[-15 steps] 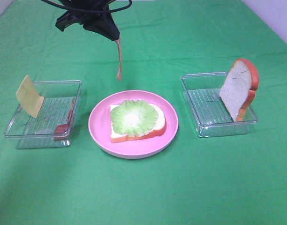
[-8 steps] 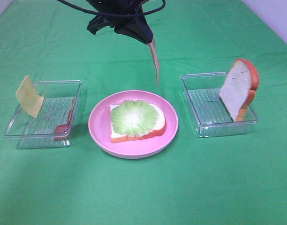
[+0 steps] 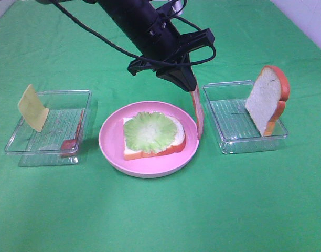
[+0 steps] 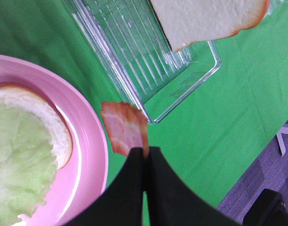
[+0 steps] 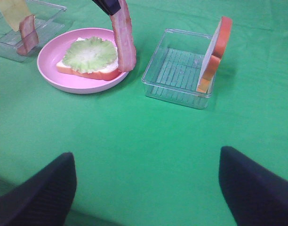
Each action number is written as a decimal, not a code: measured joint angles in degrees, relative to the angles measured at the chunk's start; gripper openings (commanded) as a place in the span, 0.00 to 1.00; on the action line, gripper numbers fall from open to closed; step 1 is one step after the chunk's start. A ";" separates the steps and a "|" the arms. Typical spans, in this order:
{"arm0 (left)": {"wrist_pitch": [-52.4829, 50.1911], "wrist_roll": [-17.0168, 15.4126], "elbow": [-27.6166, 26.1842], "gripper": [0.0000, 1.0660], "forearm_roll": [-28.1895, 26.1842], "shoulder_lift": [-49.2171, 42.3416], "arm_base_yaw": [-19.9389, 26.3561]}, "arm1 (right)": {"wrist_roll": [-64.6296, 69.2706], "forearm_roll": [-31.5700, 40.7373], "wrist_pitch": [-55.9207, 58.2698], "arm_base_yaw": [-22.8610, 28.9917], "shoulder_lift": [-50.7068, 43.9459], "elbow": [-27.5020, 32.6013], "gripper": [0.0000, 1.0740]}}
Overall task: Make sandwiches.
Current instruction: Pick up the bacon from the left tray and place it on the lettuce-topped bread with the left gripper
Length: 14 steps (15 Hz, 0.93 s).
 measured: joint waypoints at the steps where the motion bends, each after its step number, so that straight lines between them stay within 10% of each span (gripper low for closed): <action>1: 0.34 0.06 0.00 0.00 1.49 0.40 0.00 | 0.00 0.00 0.00 0.00 0.00 0.00 0.71; 14: 4.01 -8.71 -0.06 0.00 26.81 3.38 0.06 | 0.00 0.00 0.00 0.00 0.00 0.00 0.71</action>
